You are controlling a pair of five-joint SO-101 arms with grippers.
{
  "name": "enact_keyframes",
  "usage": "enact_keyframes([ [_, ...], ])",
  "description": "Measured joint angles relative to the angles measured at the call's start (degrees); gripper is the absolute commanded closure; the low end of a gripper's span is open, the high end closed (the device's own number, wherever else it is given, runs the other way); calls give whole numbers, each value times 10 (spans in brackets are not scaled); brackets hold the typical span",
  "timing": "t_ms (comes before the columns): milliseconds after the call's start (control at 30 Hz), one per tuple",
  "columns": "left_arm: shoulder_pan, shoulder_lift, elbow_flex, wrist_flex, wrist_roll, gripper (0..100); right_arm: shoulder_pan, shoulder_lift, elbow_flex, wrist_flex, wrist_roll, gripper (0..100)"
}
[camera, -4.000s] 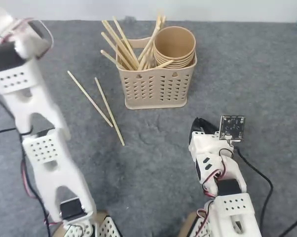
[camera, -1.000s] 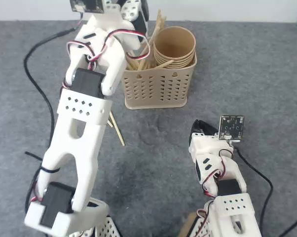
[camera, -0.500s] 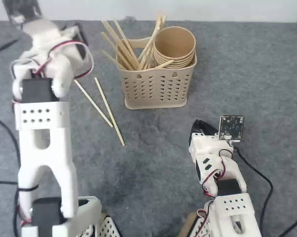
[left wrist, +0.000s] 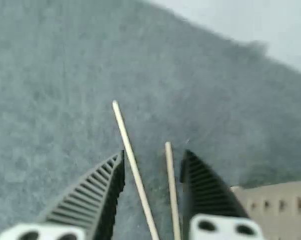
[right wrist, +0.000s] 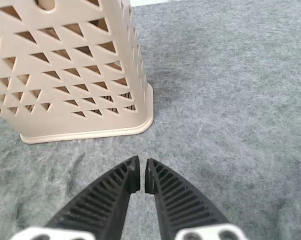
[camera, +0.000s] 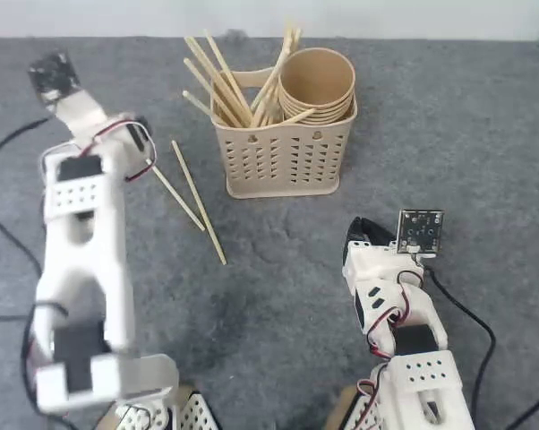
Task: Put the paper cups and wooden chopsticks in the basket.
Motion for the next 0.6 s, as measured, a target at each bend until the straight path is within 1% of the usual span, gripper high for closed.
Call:
enact_keyframes([
  [100,-4,88,-63,33,4,884,0,0,0,0,0,957],
  [267,-11,229,-214,125,63,884,0,0,0,0,0,957],
  [400,-10,342,-348,210,76,884,0,0,0,0,0,957],
  [600,-11,494,-534,296,92,883,0,0,0,0,0,957],
])
